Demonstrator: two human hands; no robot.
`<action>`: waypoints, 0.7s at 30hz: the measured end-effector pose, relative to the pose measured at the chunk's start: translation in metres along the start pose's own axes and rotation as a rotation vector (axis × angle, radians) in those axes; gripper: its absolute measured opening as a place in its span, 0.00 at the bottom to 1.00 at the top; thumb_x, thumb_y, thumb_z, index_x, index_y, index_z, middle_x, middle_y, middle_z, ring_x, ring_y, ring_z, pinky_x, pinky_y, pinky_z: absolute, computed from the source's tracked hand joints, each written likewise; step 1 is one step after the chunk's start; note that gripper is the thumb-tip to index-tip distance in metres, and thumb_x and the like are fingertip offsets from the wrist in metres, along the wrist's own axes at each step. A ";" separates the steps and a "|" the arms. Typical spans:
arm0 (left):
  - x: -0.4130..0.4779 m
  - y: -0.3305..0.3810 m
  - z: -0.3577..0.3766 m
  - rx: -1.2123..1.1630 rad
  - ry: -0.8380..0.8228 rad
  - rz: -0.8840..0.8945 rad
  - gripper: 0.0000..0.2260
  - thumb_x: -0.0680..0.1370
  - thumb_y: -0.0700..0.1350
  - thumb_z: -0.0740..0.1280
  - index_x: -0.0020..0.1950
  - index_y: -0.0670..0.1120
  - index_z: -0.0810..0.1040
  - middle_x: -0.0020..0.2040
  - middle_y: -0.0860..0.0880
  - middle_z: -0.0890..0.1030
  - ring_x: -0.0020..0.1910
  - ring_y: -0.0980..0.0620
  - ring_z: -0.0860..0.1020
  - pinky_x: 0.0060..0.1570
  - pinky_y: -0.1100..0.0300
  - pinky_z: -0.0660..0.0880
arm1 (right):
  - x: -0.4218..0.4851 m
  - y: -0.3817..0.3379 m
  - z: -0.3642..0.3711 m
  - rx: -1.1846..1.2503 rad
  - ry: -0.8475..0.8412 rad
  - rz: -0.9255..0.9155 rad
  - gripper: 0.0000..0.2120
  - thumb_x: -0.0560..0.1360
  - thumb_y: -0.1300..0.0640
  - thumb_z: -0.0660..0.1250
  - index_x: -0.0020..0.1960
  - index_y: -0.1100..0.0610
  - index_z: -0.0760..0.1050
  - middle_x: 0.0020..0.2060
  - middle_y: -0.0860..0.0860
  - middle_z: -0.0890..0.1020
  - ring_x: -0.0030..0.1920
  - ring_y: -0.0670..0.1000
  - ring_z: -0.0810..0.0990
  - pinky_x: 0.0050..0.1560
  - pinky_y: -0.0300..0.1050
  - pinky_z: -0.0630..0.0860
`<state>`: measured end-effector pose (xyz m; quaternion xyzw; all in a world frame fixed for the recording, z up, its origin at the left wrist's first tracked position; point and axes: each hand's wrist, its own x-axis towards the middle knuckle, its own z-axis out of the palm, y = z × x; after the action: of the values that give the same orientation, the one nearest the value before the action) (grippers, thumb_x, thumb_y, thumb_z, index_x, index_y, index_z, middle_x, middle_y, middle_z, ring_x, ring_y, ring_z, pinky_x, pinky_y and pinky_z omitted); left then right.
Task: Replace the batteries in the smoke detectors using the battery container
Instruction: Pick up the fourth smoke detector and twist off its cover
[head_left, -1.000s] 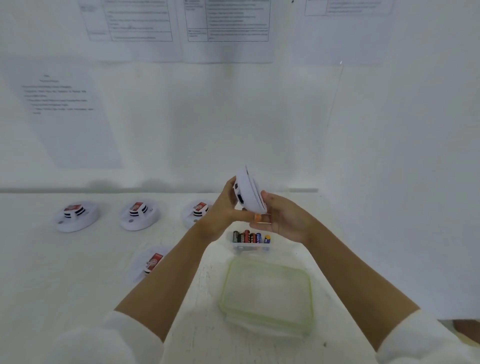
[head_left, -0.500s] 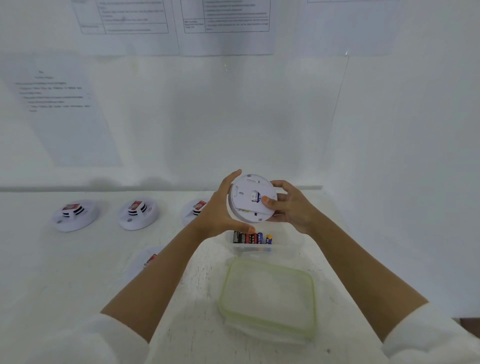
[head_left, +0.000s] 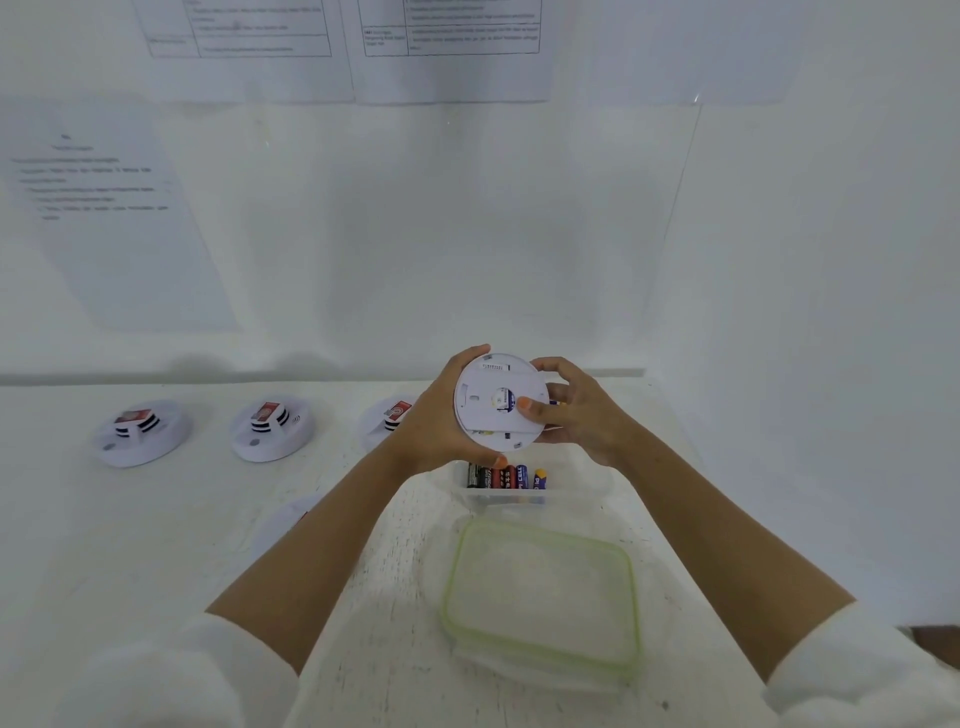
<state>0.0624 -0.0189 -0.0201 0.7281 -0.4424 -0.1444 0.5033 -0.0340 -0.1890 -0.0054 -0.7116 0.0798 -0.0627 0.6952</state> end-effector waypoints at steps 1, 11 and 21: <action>0.000 0.000 0.000 -0.006 -0.002 -0.003 0.48 0.56 0.41 0.79 0.70 0.55 0.57 0.61 0.62 0.69 0.59 0.69 0.70 0.50 0.70 0.75 | 0.000 0.001 0.000 0.003 0.001 0.003 0.17 0.72 0.62 0.70 0.56 0.51 0.69 0.51 0.57 0.80 0.48 0.54 0.81 0.43 0.48 0.82; 0.000 -0.002 0.003 -0.052 0.001 0.010 0.46 0.57 0.38 0.78 0.68 0.53 0.59 0.61 0.59 0.71 0.58 0.66 0.72 0.52 0.65 0.76 | -0.005 0.000 0.000 -0.020 0.000 0.047 0.18 0.71 0.62 0.70 0.58 0.52 0.69 0.53 0.60 0.80 0.49 0.56 0.81 0.44 0.49 0.82; 0.000 0.001 0.002 -0.106 0.035 0.030 0.45 0.58 0.35 0.77 0.69 0.48 0.60 0.62 0.53 0.70 0.56 0.68 0.72 0.47 0.71 0.74 | -0.006 -0.027 0.005 -0.997 0.060 -0.380 0.37 0.60 0.45 0.75 0.66 0.46 0.66 0.56 0.45 0.68 0.56 0.46 0.66 0.56 0.41 0.65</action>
<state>0.0605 -0.0206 -0.0205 0.6961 -0.4363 -0.1473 0.5509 -0.0385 -0.1822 0.0216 -0.9554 -0.0105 -0.1625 0.2465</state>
